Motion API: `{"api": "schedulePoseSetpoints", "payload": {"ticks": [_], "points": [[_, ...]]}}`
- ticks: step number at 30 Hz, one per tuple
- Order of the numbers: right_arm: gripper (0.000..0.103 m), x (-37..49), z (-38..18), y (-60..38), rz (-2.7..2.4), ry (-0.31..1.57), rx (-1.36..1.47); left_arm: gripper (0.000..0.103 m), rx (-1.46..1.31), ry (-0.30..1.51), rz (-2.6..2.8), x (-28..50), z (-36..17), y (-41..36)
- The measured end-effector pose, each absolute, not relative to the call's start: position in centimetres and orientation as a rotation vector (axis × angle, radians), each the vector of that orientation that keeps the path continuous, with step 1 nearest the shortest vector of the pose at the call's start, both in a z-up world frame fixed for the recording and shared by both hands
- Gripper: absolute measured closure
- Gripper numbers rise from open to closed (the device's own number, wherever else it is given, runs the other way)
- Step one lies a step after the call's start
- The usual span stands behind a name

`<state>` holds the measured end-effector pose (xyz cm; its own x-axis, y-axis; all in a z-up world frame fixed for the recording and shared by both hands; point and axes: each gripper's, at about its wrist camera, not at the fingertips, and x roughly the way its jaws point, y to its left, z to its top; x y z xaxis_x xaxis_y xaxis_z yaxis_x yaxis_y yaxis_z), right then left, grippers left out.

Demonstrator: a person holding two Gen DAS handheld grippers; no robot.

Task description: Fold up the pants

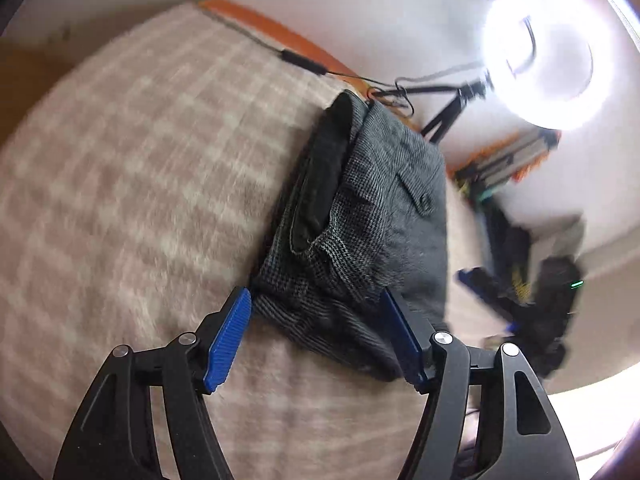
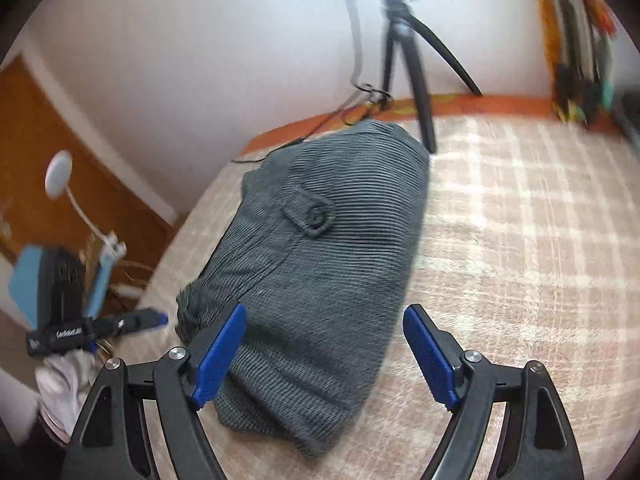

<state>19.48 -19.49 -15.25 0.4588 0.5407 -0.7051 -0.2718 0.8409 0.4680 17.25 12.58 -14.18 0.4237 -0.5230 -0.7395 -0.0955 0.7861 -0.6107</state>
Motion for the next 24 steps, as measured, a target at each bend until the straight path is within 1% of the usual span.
{"api": "schedulePoseSetpoints", "payload": {"ticks": [1, 4, 7, 11, 15, 17, 21, 24], "points": [[0.020, 20.1, -15.8, -20.1, 0.520, 0.993, 0.355, 0.036, -0.666, 1.126, -0.287, 17.2, -14.3, 12.7], [0.020, 21.3, -17.0, -21.2, 0.526, 1.020, 0.460, 0.031, -0.728, 1.166, -0.266, 16.9, -15.2, 12.8], [0.019, 22.1, -17.9, -21.9, 0.524, 1.040, 0.516, 0.031, -0.824, 1.192, -0.270, 16.7, -16.3, 12.8], [0.019, 23.0, -18.2, -22.5, 0.540, 1.041, 0.565, 0.031, -0.828, 1.218, -0.271, 17.5, -17.4, 11.7], [0.018, 24.1, -17.9, -22.6, 0.566, 1.034, 0.580, 0.030, -0.834, 1.196, -0.272, 18.3, -17.2, 10.8], [0.018, 24.7, -17.9, -22.1, 0.587, 1.042, 0.562, 0.026, -0.840, 1.192, -0.273, 18.6, -17.3, 10.6], [0.018, 26.2, -18.4, -21.4, 0.583, 1.061, 0.541, 0.026, -0.875, 1.166, -0.242, 19.0, -17.5, 10.4], [0.018, 27.4, -19.1, -21.3, 0.587, 1.073, 0.556, 0.026, -0.807, 1.123, -0.251, 19.2, -16.5, 9.2]]}}
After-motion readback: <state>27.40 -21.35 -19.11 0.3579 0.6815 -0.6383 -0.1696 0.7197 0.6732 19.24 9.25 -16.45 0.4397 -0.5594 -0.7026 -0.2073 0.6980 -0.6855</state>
